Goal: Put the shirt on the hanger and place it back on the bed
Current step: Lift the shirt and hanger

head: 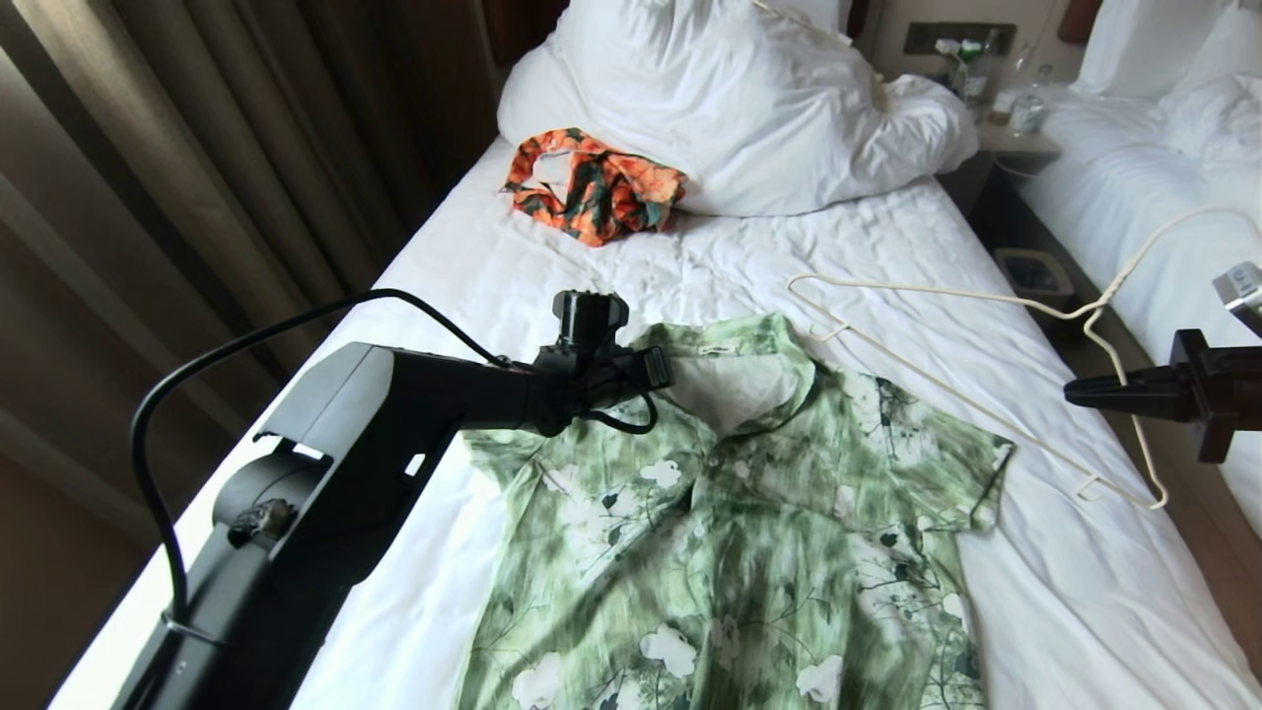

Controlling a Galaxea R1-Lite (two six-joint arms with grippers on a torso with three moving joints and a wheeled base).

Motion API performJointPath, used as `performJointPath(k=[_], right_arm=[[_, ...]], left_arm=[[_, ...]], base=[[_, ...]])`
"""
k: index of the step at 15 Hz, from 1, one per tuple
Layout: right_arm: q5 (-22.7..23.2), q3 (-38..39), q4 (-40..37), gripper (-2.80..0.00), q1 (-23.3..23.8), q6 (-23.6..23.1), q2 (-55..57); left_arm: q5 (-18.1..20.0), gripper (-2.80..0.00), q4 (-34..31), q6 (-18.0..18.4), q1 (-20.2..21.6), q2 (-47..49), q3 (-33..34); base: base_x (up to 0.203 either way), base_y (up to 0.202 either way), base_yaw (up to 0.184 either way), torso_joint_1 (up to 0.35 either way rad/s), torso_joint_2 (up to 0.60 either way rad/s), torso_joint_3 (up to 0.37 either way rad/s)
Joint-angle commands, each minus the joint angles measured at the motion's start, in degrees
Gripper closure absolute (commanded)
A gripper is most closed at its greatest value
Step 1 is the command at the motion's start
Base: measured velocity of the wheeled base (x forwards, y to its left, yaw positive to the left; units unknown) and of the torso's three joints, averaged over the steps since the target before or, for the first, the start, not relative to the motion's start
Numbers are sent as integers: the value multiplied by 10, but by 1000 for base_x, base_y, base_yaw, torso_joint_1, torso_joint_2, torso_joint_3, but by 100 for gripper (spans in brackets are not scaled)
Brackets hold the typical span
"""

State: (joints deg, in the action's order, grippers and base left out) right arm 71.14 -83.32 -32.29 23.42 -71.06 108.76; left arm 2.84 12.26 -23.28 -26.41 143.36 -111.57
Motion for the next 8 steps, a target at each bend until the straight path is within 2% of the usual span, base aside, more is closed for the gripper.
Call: performJointPath(k=[1,3,5,8], right_arm=[[3,0,2,0,0,-4,15],[1,1,23,0,0,-4,37],[-4,-1,40,0,-11,-3,55],[-36,2,37,0,-30,6,65]], left_arm=[[-3,0,-3,-3,0,-23,4],[-18,0,-4,-6,-6,-55,27],[-25,0,0,-7,-21,-107,79],[-28,0,2,-8,-56,-179,151]], base=[[0,0,0,0,0,0],[0,0,0,0,0,0],[0,0,0,0,0,0],[0,0,0,0,0,0]])
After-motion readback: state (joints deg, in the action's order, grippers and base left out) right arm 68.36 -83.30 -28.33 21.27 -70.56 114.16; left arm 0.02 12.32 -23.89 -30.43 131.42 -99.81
